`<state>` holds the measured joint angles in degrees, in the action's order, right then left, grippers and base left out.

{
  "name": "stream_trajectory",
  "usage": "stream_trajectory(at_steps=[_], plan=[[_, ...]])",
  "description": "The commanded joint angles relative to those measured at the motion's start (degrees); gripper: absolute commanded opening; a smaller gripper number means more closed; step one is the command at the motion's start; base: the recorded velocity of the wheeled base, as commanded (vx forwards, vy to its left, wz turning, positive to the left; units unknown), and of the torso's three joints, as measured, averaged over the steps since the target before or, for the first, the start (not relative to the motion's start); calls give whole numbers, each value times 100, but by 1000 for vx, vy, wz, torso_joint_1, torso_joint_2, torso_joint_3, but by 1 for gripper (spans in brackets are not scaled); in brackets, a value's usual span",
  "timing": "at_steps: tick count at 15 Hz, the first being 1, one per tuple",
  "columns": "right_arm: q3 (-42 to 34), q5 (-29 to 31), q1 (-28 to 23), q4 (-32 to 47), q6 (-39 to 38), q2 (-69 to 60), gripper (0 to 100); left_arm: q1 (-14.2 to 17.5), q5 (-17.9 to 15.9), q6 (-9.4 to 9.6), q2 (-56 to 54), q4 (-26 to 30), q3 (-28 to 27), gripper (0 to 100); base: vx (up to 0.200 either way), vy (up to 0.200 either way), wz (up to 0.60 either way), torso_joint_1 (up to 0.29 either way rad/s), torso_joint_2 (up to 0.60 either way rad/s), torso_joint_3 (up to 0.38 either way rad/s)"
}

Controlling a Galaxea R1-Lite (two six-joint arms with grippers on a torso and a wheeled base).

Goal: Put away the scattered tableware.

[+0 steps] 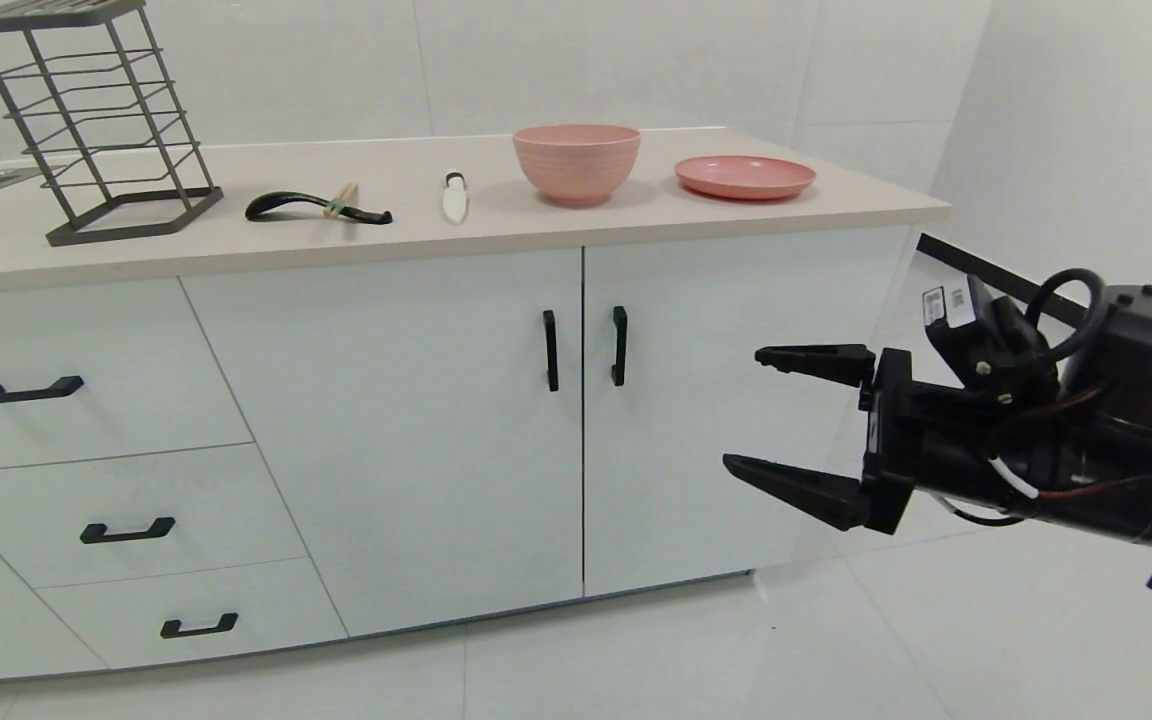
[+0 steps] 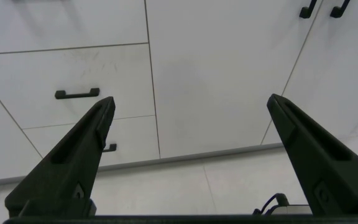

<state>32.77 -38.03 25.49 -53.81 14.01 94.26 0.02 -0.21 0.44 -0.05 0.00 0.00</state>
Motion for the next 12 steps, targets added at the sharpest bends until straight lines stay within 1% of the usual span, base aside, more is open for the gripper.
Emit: stream_trajectory(at_steps=[1,2,3,5,6,8,9,10,11,12], plan=[[-7,33,158,11,6,66,100,6,-6,0,5,0,0,100,0,0,0,0,0,0],[-16,103,457,11,6,146,100,-2,-23,-9,5,-9,0,100,0,0,0,0,0,0],[28,191,562,2,-3,313,100,-2,-50,-35,5,-18,0,100,0,0,0,0,0,0],[168,191,650,-42,-126,585,100,-2,-50,35,5,-18,0,100,0,0,0,0,0,0],[230,165,606,-332,-364,1095,100,-2,-58,70,5,-18,0,100,0,0,0,0,0,0],[511,218,562,-1299,-970,1974,100,-2,-111,167,5,-26,0,100,0,0,0,0,0,0],[617,218,562,-1633,-1119,2255,100,-2,-155,185,5,-26,0,100,0,0,0,0,0,0],[749,226,571,-2019,-1199,2677,100,-2,-181,149,5,-9,0,100,0,0,0,0,0,0],[836,226,571,-2081,-1190,2809,100,-2,-181,132,5,-9,0,100,0,0,0,0,0,0],[880,279,553,-2125,-1163,2844,100,-2,-217,158,5,-9,0,100,0,0,0,0,0,0]])
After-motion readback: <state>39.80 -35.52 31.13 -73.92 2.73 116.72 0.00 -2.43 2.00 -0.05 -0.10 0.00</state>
